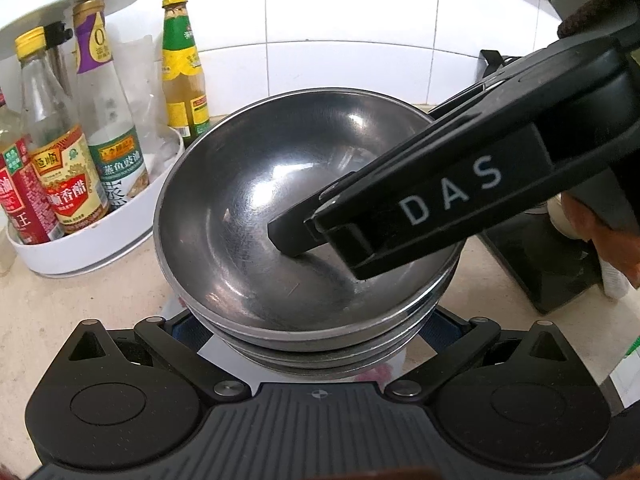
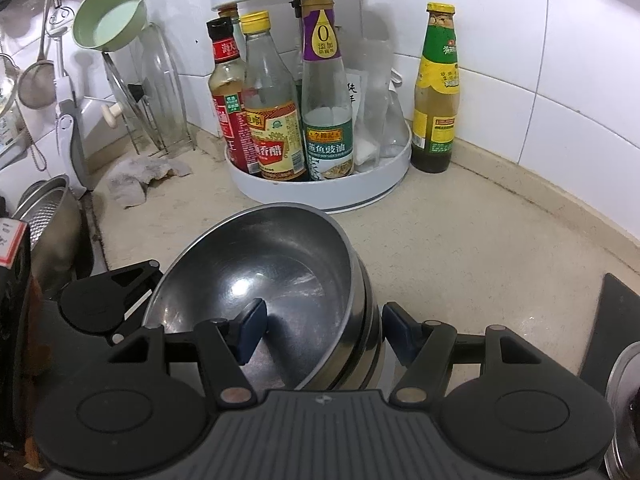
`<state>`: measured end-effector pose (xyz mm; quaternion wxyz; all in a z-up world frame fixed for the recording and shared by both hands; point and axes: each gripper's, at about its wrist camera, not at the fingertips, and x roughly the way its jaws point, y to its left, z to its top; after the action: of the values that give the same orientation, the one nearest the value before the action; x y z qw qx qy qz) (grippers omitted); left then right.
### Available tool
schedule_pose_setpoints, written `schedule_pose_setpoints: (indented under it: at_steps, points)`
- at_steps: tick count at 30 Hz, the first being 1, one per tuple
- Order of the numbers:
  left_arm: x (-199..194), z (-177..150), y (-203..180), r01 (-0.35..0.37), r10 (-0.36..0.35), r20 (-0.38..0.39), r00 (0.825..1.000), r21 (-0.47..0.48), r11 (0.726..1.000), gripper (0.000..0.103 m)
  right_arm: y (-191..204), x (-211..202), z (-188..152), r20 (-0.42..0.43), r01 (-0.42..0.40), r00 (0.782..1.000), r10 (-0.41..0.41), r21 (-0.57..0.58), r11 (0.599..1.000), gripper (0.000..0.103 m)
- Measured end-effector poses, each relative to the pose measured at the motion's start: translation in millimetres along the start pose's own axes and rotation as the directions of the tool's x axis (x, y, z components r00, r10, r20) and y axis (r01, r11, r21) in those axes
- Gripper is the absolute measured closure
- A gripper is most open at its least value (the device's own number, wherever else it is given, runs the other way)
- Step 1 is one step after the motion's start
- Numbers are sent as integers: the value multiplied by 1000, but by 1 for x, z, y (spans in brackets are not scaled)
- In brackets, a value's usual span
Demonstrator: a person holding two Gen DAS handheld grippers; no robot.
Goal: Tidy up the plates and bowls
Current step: 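Lift the bowl stack with both tools and carry it toward the floral plate stack, then lower the bowl stack onto the floral plate stack with both tools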
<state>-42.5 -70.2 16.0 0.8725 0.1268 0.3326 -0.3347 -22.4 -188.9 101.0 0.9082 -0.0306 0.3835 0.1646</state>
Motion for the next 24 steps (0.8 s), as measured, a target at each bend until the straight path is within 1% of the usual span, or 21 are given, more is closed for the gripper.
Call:
schedule_pose_setpoints:
  at_steps: [12,24]
  points:
    - [5,-1,4,-31,31,2,1000,-8,999,0,-3,9,0,-6,20,1000,-20,29,999,42]
    - [6,-2,5,-41,41,-3,999,-10,999,0,-2,12,-2,-11,20,1000,-19,19,1000,43]
